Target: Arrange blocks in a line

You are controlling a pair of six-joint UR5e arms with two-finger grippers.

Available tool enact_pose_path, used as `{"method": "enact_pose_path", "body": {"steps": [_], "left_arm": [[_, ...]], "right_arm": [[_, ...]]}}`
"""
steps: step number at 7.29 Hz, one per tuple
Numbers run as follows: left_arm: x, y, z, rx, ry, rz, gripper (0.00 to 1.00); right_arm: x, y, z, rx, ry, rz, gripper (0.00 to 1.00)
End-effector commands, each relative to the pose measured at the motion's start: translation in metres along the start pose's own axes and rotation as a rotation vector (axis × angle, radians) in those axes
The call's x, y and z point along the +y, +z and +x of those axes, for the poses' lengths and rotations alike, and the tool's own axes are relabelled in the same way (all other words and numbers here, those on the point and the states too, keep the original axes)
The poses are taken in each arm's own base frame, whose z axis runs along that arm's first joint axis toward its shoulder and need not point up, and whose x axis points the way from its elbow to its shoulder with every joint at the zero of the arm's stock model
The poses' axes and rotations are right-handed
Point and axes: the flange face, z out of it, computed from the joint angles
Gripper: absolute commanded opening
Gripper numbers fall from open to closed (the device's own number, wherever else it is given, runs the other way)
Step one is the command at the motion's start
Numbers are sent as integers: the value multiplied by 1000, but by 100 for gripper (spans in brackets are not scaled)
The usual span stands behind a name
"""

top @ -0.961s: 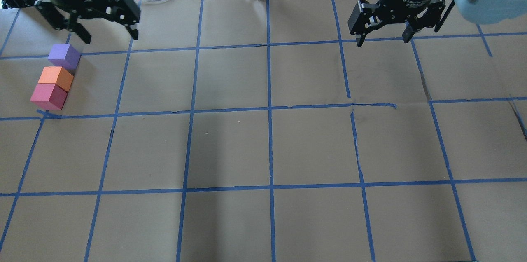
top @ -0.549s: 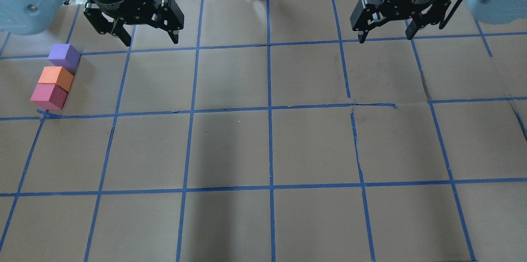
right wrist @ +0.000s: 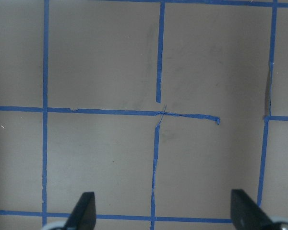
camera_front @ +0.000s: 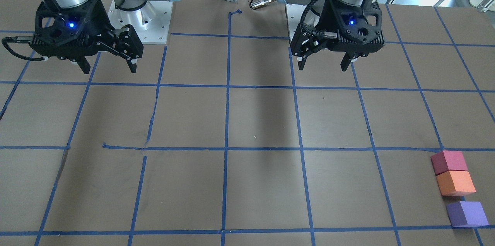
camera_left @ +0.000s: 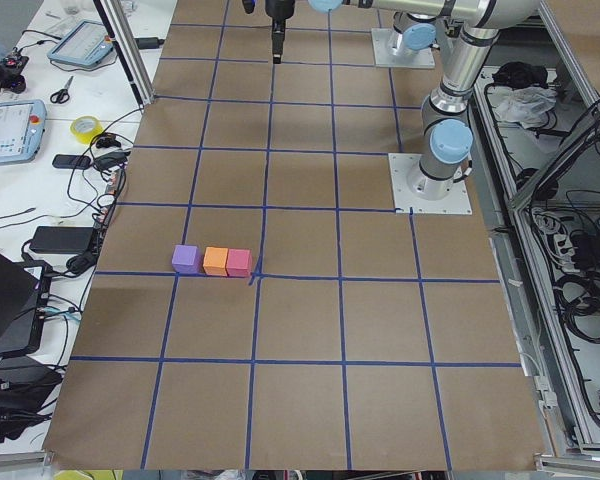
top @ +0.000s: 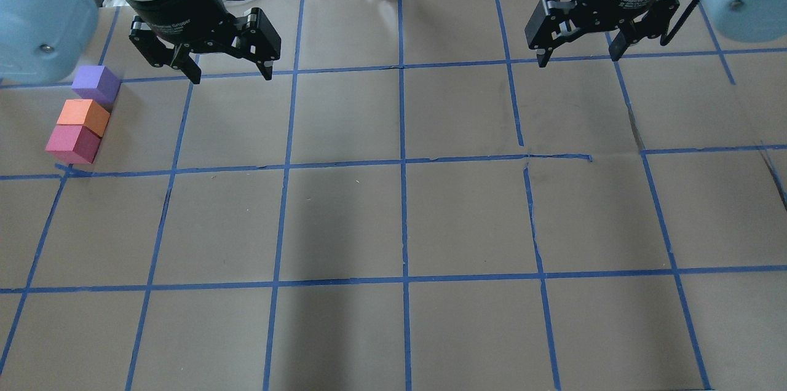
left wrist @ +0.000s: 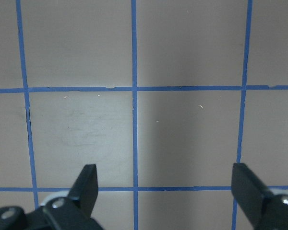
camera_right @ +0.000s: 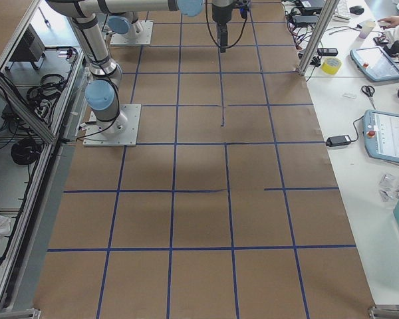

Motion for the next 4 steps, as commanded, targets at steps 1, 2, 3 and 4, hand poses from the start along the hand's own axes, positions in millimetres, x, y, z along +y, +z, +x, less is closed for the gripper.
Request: {"method": "enact_pose_path", "body": {"steps": [1,2,3,4], "left_arm": [[1,-2,-1,-6,0,5,100],[1,-2,-1,-7,0,5,100],[1,-2,-2,-4,3,5,100],[1,-2,-2,-4,5,5,100]], "right_arm": [[1,1,0,6,0,-11,100],[1,1,0,5,0,-10,100],[1,1,1,6,0,-10,100],[1,1,1,6,0,-10,100]]}}
